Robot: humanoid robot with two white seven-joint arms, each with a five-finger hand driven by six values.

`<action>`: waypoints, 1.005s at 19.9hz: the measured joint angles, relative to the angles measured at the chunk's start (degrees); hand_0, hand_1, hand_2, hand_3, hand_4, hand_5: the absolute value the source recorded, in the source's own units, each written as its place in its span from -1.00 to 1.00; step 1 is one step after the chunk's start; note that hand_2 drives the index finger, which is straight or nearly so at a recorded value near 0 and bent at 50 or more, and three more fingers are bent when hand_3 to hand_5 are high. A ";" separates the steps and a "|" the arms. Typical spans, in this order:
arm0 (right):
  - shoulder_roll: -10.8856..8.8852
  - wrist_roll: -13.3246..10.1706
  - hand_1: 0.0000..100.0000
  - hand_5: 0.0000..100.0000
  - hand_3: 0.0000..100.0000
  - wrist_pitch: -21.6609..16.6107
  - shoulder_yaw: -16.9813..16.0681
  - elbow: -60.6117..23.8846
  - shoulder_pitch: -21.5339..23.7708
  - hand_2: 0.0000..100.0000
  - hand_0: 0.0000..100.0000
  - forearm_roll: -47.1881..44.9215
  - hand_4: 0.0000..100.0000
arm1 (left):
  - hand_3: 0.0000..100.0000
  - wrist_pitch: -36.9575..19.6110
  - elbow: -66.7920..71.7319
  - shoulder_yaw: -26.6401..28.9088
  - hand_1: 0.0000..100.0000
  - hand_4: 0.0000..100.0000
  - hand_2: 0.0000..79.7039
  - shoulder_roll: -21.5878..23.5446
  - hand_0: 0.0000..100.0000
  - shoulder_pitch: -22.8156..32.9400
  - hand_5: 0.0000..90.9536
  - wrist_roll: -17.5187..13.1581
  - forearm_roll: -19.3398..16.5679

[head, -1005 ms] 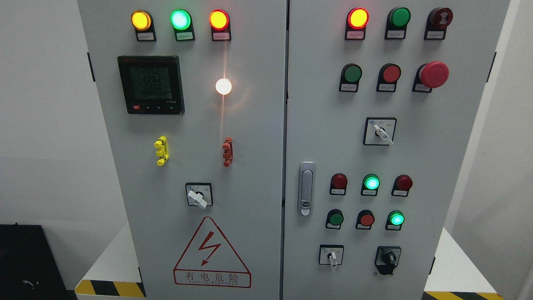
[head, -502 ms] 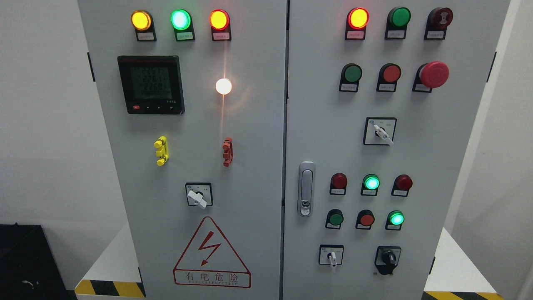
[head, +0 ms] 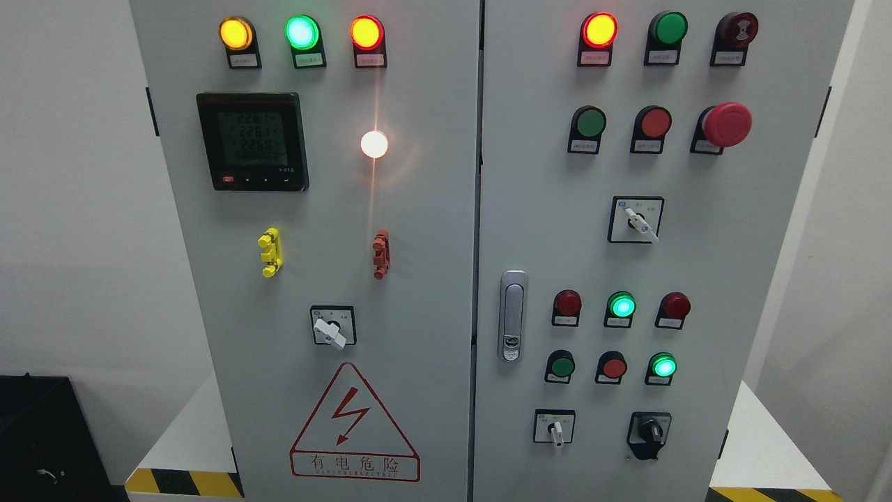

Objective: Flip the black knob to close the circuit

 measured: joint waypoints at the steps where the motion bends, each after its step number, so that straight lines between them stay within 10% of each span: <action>1: 0.01 0.26 -1.00 0.89 1.00 0.00 -0.09 -0.56 -0.82 0.77 -1.00 0.39 0.85 | -1.00 0.00 0.00 0.00 0.11 -1.00 -1.00 0.00 -0.76 0.00 -1.00 0.00 0.00; 20: 0.20 4.85 -1.00 0.89 1.00 -0.36 -4.38 -2.05 -12.70 0.77 -1.00 5.80 0.85 | -1.00 0.00 0.00 0.00 0.11 -1.00 -1.00 0.00 -0.76 0.00 -1.00 0.00 0.00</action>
